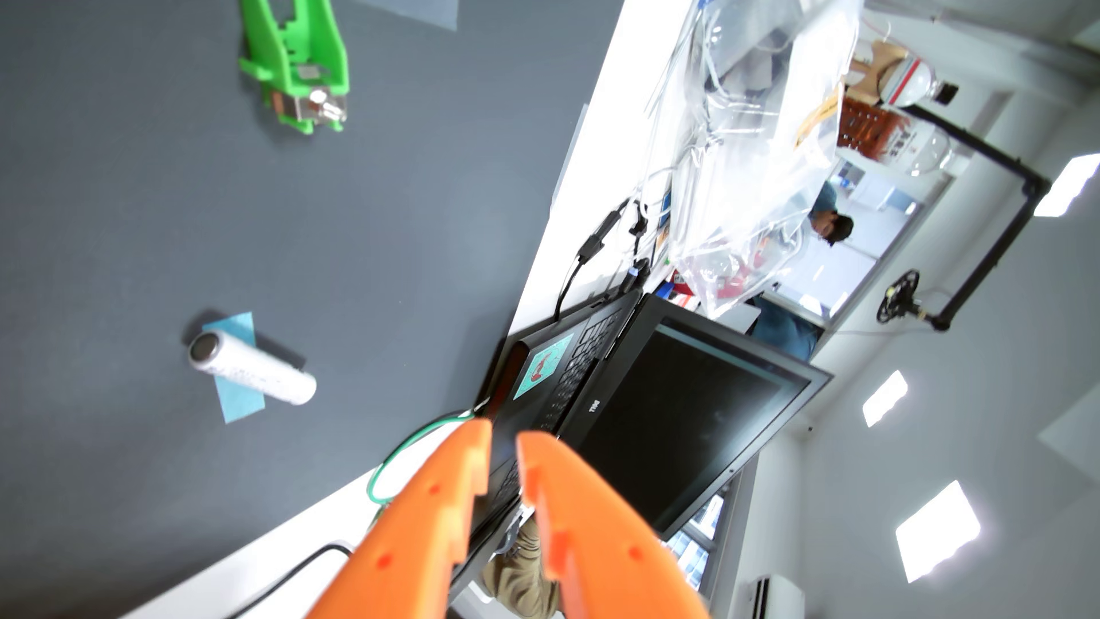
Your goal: Insert Battery
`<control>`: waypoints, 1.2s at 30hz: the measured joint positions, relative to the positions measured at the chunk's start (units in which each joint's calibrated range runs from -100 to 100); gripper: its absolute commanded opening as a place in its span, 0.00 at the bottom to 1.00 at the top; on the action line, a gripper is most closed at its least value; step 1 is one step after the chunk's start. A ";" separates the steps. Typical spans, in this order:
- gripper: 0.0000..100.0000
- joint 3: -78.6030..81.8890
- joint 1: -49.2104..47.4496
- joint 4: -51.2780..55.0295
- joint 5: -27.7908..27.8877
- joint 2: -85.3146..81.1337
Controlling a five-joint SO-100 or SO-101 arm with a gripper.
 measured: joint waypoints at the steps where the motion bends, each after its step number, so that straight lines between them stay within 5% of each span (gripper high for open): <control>1: 0.09 -2.08 0.33 1.26 0.92 1.75; 10: 0.09 -24.32 1.47 10.63 5.87 31.86; 16: 0.10 -36.62 12.29 11.97 11.95 51.16; 23: 0.10 -37.25 26.05 3.85 18.65 66.47; 36: 0.17 -37.34 26.96 -3.43 21.00 84.78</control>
